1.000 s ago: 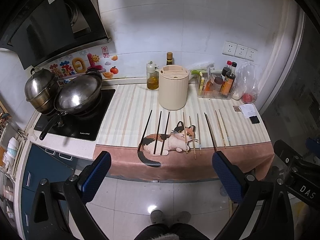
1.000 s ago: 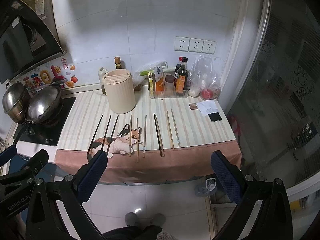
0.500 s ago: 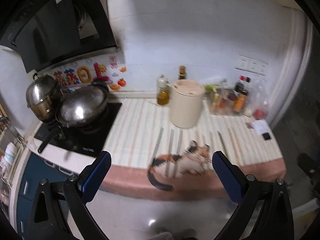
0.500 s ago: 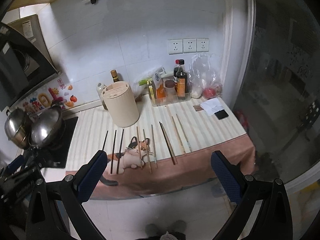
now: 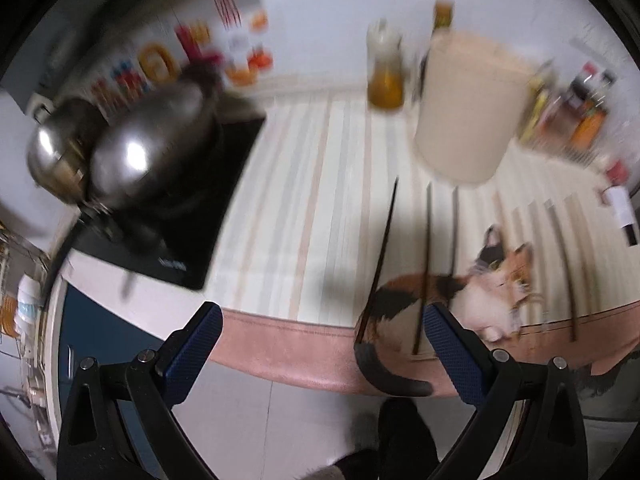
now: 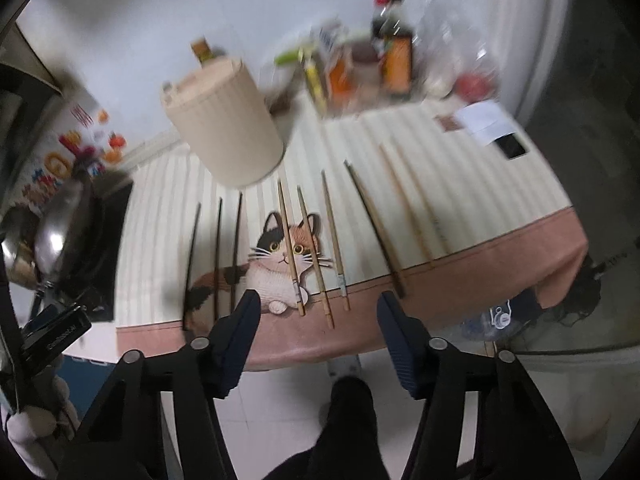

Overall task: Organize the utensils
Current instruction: 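Grasp a dark chopstick with the left tool while the right tool grasps a light chopstick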

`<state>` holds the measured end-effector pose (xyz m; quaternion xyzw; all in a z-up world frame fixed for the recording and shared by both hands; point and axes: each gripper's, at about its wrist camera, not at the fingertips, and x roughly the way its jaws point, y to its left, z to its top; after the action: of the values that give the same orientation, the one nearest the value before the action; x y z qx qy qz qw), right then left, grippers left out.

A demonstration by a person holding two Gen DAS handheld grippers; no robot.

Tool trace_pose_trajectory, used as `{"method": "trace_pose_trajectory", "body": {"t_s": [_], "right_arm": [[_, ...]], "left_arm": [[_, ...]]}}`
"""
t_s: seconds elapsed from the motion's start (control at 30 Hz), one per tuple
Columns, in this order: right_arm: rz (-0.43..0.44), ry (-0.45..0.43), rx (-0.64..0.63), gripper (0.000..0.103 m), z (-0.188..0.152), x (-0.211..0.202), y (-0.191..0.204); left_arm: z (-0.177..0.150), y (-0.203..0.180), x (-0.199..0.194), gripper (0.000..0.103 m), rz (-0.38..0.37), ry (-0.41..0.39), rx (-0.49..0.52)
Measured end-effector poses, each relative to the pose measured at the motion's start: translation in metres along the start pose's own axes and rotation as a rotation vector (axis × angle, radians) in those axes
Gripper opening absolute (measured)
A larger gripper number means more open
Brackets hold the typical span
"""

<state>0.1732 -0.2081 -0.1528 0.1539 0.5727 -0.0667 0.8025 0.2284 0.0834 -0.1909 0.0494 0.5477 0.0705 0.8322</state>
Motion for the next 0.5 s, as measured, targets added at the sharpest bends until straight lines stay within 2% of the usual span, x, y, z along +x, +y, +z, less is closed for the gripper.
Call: {"method": "trace_pose_trajectory", "body": {"t_s": [0.13,0.2,0.27,0.43,0.5], "right_arm": [[0.003,0.096,-0.022,0.059,0.027,0.063,0.006],[0.01,0.147,-0.02,0.058,0.041,0.094,0.006],[0.009,0.192,-0.024,0.055,0.054,0.125,0.007],[-0.009,0.297,-0.063,0.053,0.081,0.185,0.019],[-0.044,0.313,-0.098,0.053,0.091,0.203,0.025]], "left_arm": [[0.011,-0.005,0.058,0.094,-0.012,0.098,0.002],[0.017,-0.011,0.086,0.08,-0.012,0.154,0.005],[0.025,-0.02,0.107,0.071,-0.014,0.196,0.011],[0.043,-0.045,0.151,0.07,-0.005,0.249,0.07],[0.049,-0.053,0.164,0.07,0.01,0.256,0.1]]}}
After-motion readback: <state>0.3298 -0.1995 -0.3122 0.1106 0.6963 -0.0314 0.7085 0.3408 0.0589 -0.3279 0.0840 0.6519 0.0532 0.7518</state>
